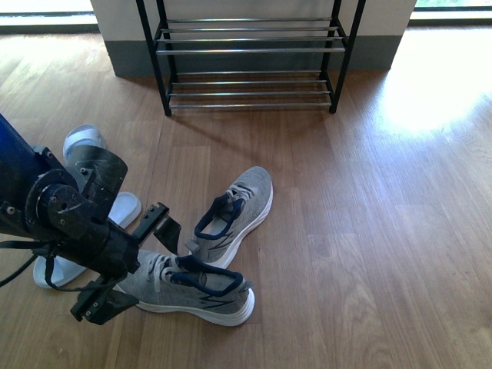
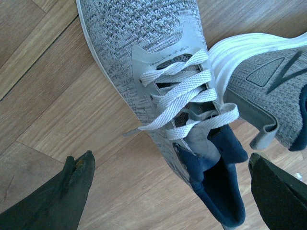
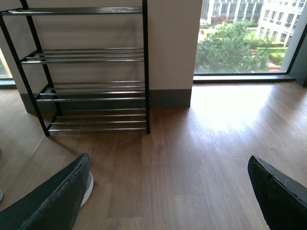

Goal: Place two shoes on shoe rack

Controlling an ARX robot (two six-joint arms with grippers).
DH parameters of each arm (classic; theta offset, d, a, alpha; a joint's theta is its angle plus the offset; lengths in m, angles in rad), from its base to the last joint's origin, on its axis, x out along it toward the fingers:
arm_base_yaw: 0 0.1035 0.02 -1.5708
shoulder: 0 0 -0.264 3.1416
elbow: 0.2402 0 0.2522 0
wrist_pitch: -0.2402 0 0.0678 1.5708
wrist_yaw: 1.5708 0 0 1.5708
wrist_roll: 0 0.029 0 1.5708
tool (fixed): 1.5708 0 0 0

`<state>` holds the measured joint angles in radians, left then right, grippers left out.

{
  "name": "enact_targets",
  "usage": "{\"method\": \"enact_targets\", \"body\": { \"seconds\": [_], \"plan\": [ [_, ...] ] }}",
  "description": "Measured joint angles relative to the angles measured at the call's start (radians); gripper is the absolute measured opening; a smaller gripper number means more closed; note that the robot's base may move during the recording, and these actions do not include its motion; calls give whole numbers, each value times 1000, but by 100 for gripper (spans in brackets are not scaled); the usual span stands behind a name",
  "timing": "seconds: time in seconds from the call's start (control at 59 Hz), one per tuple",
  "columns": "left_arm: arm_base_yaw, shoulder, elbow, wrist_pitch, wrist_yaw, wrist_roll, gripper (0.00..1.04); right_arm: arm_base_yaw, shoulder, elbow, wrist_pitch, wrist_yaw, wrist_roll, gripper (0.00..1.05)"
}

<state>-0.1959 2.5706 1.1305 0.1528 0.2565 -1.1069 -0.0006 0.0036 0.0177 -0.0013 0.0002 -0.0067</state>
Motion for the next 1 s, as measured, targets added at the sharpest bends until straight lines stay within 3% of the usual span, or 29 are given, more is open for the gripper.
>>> {"method": "enact_targets", "body": {
  "seconds": [0.61, 0.999],
  "plan": [
    [-63, 235, 220, -47, 31, -17, 95, 0, 0, 0, 0, 0, 0, 96],
    [-72, 251, 244, -47, 25, -11, 39, 0, 0, 0, 0, 0, 0, 96]
  ]
}}
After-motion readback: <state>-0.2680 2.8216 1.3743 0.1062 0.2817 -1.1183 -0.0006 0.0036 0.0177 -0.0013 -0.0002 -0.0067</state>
